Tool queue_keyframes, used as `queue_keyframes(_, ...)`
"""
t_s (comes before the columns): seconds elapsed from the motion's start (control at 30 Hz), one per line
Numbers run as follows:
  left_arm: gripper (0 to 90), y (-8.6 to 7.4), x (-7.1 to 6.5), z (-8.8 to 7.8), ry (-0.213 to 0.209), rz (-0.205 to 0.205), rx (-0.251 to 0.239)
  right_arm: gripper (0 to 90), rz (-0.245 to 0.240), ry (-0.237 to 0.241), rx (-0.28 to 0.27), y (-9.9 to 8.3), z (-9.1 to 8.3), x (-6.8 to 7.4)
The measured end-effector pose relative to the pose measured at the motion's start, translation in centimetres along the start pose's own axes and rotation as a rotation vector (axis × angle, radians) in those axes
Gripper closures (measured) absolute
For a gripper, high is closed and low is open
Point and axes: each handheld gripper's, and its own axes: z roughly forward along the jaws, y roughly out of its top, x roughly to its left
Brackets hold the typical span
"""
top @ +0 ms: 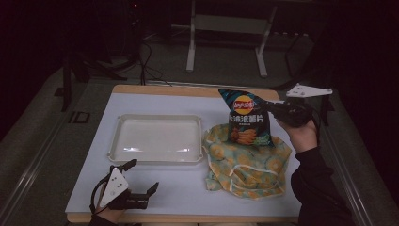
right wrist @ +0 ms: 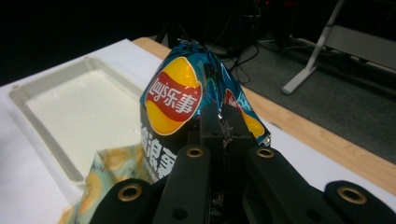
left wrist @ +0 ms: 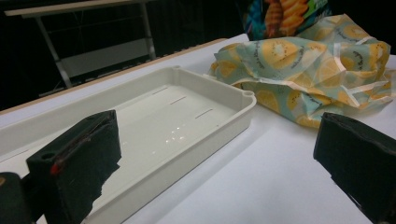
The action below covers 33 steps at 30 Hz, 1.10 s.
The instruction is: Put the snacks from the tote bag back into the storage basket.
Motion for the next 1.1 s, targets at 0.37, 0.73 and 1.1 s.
queue_keyframes(0.37, 1.1, 0.0, 0.0, -0.1, 0.0, -0.002, -0.002, 90.0, -0.036, -0.028, -0.035, 3.4, -0.7, 1.4)
queue_keyframes(0.73, 1.1, 0.0, 0.0, -0.2, -0.002, -0.005, -0.007, 90.0, -0.055, 0.008, -0.061, 5.5, 1.0, 3.3)
queue_keyframes(1.1, 1.2, 0.0, -0.1, -0.3, -0.004, -0.005, -0.011, 90.0, -0.067, 0.057, -0.073, 6.8, 3.6, 5.5)
